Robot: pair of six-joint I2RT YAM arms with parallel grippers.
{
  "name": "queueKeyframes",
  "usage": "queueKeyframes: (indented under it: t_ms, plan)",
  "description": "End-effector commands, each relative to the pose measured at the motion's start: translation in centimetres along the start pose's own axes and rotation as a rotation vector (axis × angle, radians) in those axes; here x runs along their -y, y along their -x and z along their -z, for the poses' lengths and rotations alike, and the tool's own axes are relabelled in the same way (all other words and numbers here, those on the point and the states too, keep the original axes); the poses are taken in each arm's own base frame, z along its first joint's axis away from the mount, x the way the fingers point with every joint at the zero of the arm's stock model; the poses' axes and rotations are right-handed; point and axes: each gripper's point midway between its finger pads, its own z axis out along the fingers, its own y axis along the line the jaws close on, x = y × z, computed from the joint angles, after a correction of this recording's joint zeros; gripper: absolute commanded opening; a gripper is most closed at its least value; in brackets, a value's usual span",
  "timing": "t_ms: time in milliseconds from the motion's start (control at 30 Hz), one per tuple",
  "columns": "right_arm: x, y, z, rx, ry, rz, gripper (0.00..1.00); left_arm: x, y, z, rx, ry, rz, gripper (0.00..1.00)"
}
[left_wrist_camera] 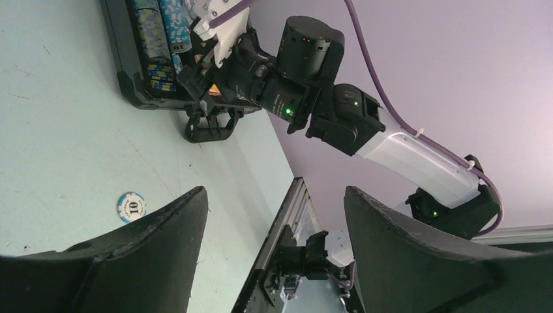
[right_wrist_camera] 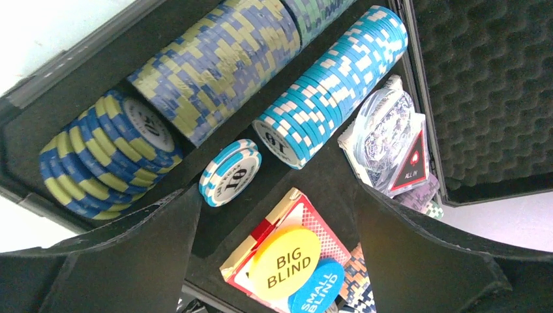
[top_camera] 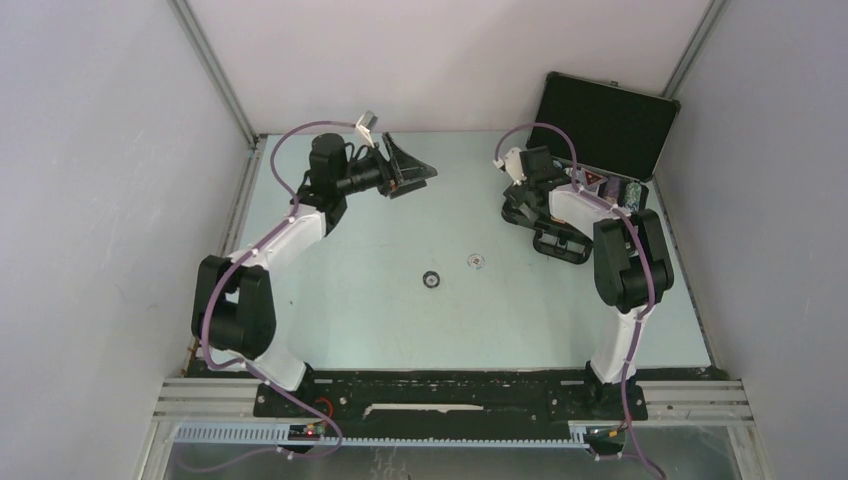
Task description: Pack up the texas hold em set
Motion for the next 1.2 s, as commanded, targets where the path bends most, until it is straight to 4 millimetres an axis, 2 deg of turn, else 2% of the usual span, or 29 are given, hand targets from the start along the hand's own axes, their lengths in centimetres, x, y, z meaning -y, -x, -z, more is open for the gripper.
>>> queueKeyframes:
  t_ms: [0,467,867,1067,1167]
  plan:
    - [1.2,1.5,-0.9,0.055,-0.04,-0.052,0.94,-0.3,-0.4,0.2,-0.013,-0.02,-0.005,0.82]
    - [4.2,2.3,-0.2,0.043,-0.133,-0.063,0.9,-0.1,-0.4,0.3,-0.013,-0.027,-0.006,0.82]
    - [5.6,1.4,-1.5,-0.021,-0.158,-0.039,0.91,-0.2,-0.4,0.2,-0.018,-0.029,-0.002,0.82]
    - [5.7,0.7,-1.8,-0.043,-0.141,-0.048,0.91,-0.2,-0.5,0.1,-0.02,-0.03,0.002,0.82]
    - [5.0,0.6,-1.4,-0.049,-0.113,-0.054,0.91,-0.1,-0.4,0.1,-0.02,-0.033,0.0,0.82]
